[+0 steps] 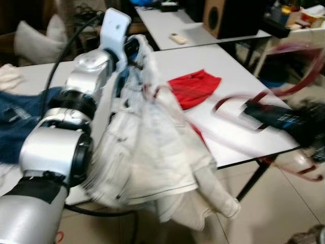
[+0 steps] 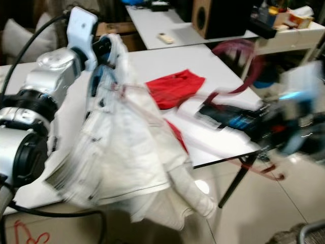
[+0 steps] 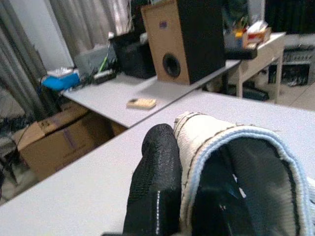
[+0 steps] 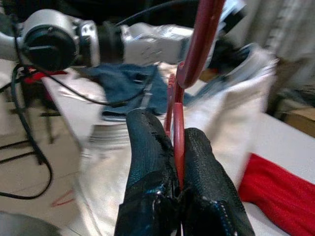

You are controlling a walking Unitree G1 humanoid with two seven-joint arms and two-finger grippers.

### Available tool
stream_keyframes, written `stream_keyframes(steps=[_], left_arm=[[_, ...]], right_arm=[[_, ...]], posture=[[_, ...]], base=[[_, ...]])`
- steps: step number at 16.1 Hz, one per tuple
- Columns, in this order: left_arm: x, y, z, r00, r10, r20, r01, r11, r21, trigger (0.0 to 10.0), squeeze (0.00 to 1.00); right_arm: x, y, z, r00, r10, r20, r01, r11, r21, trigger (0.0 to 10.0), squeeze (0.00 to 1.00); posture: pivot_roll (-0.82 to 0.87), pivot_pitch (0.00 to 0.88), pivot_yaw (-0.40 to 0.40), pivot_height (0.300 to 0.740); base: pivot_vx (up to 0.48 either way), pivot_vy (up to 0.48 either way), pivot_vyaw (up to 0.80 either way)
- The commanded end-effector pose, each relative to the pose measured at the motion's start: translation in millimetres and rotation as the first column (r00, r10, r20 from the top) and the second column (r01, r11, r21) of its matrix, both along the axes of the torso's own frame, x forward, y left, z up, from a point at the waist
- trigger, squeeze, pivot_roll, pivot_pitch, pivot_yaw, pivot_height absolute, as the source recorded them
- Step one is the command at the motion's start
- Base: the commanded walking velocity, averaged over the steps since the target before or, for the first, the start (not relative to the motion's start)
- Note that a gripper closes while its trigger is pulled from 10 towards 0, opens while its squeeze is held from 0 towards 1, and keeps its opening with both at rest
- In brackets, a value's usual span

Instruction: Hang hanger

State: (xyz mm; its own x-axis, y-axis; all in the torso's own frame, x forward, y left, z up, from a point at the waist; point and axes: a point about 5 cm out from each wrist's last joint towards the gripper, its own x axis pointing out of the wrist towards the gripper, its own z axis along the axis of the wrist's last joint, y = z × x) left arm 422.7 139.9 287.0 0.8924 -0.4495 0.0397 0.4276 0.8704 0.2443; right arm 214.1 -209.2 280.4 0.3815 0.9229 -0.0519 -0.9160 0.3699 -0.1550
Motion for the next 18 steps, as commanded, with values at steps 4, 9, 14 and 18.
stream_keyframes(steps=[4, 9, 14, 18], left_arm=[[-6.9, 0.5, 53, 0.986, -0.106, 0.126, 0.117, 0.99, -0.081, 10.0, 0.0], [-24.8, -2.0, 90, 0.937, -0.31, 0.16, 0.331, 0.935, -0.127, 10.0, 0.0], [-56.1, 3.7, 170, 0.825, -0.302, 0.477, 0.453, 0.858, -0.241, 10.0, 0.0], [-82.2, 35.7, 219, 0.735, -0.097, 0.671, 0.457, 0.801, -0.385, 10.0, 0.0]], right_arm=[[24.5, 14.9, -19, 1.0, -0.009, -0.019, 0.006, 0.992, -0.124, 10.0, 0.0], [62.3, 26.1, -18, 0.992, -0.086, 0.087, 0.102, 0.976, -0.191, 10.0, 0.0], [135.9, 8.4, 50, 0.796, -0.401, 0.454, 0.484, 0.871, -0.079, 10.0, 0.0], [137.0, -14.7, 134, 0.57, -0.609, 0.552, 0.518, 0.788, 0.334, 10.0, 0.0]], posture=[[-0.15, 0.0, 0.015, 0.74], [-0.15, 0.0, 0.014, 0.74], [-0.15, 0.0, 0.011, 0.74], [-0.14, 0.0, 0.006, 0.74]], base=[[0.0, 0.0, 0.0], [0.0, 0.0, 0.0], [0.0, 0.0, 0.0], [0.0, 0.0, 0.0]])
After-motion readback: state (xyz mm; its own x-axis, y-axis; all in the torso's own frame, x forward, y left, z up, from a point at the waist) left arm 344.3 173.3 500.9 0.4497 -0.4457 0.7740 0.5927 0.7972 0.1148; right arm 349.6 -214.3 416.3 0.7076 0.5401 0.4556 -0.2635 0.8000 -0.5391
